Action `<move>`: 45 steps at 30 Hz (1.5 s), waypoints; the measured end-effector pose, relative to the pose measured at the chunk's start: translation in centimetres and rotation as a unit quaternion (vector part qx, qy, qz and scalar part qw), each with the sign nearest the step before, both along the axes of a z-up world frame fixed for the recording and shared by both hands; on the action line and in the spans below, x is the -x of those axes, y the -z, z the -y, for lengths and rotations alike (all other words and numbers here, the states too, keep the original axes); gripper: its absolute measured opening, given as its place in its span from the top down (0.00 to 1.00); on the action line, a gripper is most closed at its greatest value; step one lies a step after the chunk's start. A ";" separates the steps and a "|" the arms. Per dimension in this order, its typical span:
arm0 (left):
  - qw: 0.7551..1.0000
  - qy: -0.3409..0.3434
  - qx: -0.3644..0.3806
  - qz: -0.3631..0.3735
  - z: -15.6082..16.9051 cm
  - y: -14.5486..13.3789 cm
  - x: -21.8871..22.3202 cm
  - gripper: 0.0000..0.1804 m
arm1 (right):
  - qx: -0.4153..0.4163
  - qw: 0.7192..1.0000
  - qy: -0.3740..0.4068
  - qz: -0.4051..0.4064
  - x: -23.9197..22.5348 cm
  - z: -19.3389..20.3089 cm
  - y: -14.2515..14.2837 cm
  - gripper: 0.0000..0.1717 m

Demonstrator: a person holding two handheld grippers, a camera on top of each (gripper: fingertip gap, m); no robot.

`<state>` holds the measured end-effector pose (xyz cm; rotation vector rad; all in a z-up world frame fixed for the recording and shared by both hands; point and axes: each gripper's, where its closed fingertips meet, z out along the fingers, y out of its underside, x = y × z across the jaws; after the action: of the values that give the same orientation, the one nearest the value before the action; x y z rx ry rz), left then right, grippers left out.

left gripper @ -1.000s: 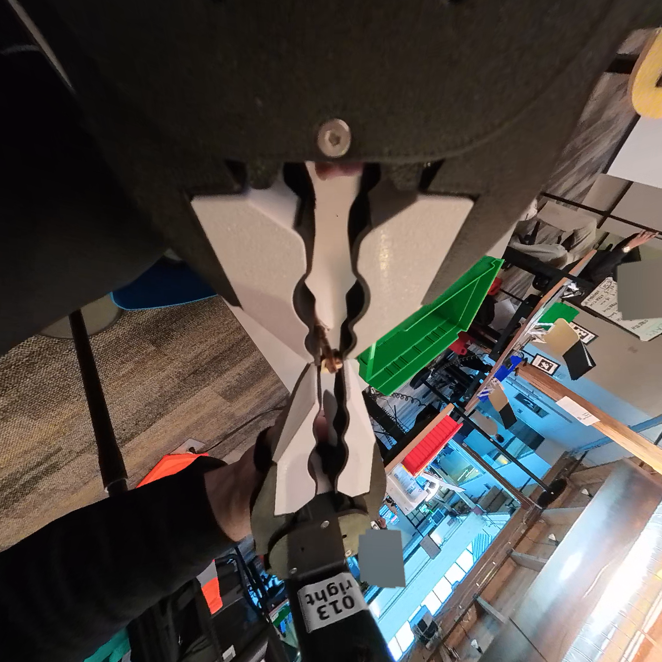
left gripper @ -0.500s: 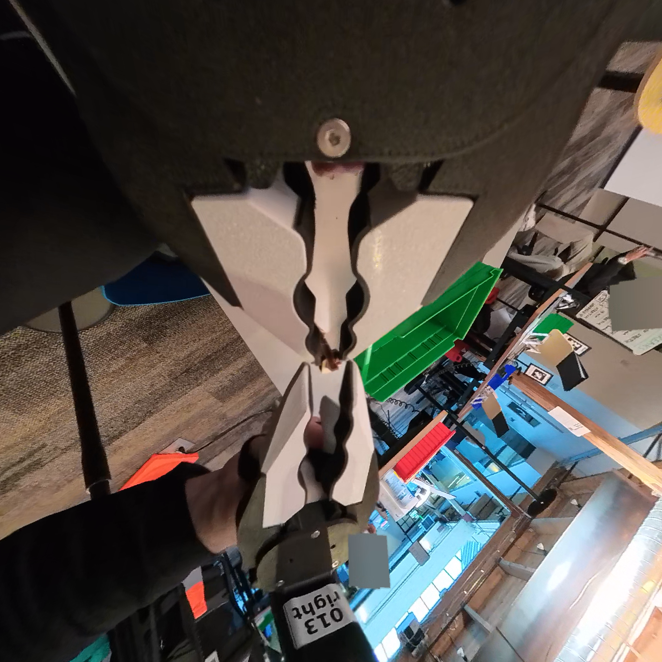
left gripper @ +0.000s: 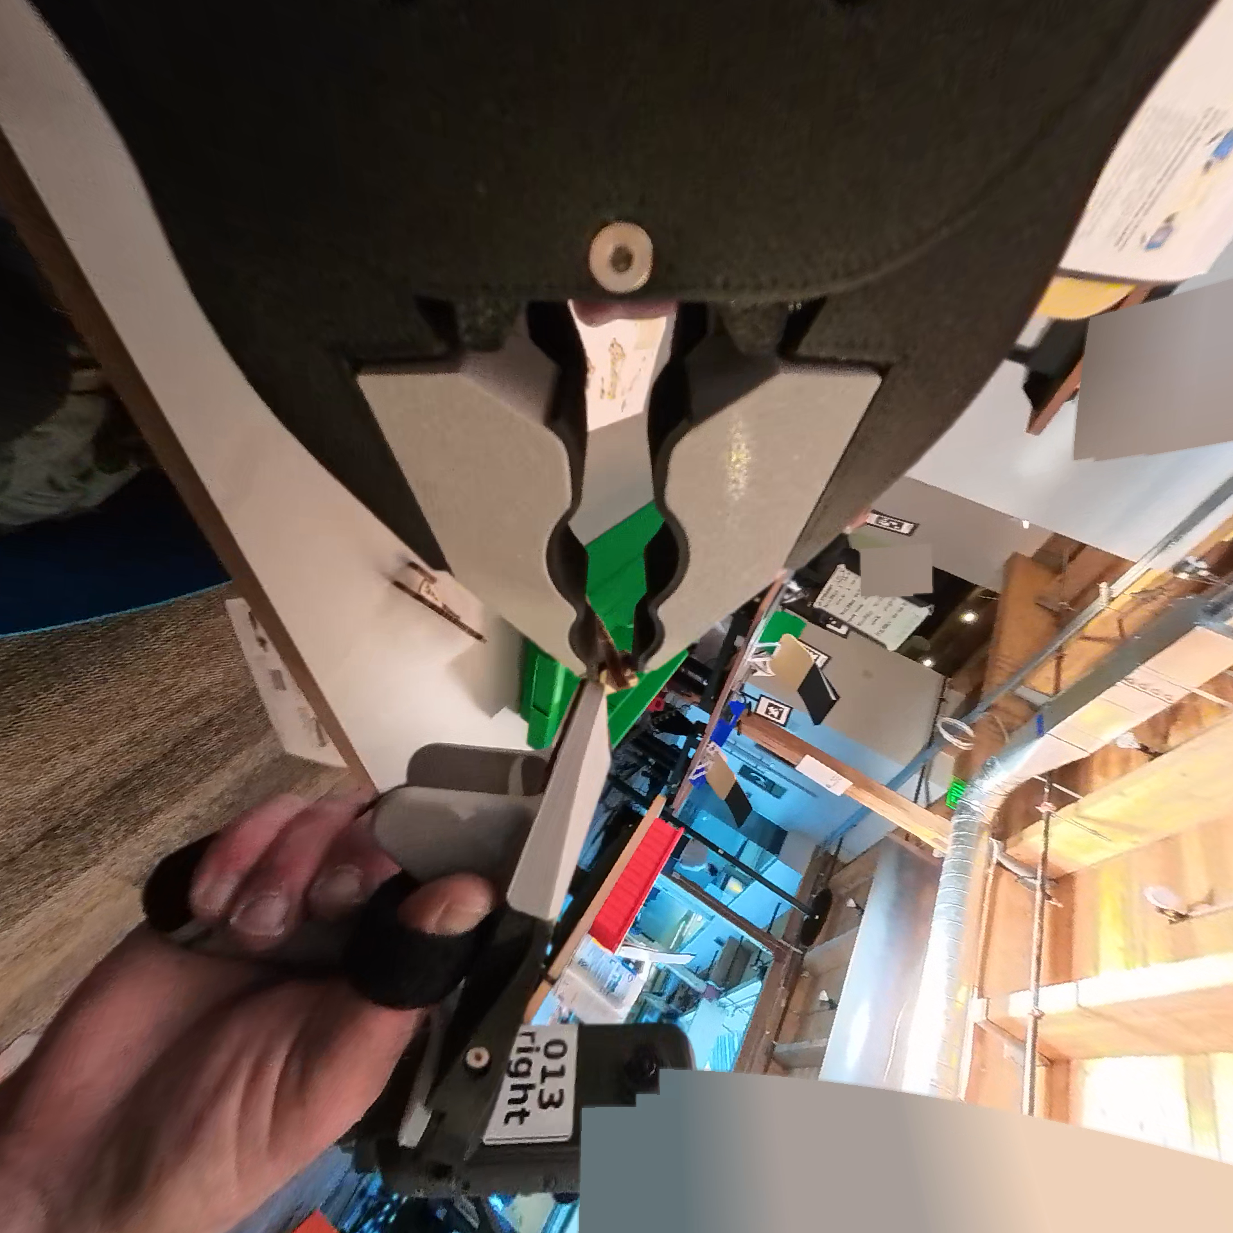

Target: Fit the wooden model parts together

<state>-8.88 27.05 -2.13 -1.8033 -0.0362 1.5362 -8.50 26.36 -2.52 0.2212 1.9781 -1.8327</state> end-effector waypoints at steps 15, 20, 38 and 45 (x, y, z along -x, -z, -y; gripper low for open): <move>0.999 0.010 -0.008 0.051 -4.5 3.7 3.1 0.95 | 0.030 0.995 0.044 0.088 3.4 -4.9 2.9 1.00; 0.984 -0.008 -0.063 0.168 -3.9 6.7 5.6 0.81 | -0.028 0.993 0.066 0.094 6.6 -6.9 6.8 1.00; 0.915 -0.086 -0.091 0.385 -3.8 14.8 12.3 0.82 | -0.114 0.991 0.041 0.057 11.7 -6.6 12.8 1.00; 0.917 -0.095 -0.088 0.376 -3.4 15.0 12.9 0.90 | -0.070 0.992 0.016 0.102 11.6 -6.3 11.8 1.00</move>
<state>-21.78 30.47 -17.13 -2.1769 -0.7136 0.8315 -20.09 32.63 -14.36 0.4661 1.9691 -1.6209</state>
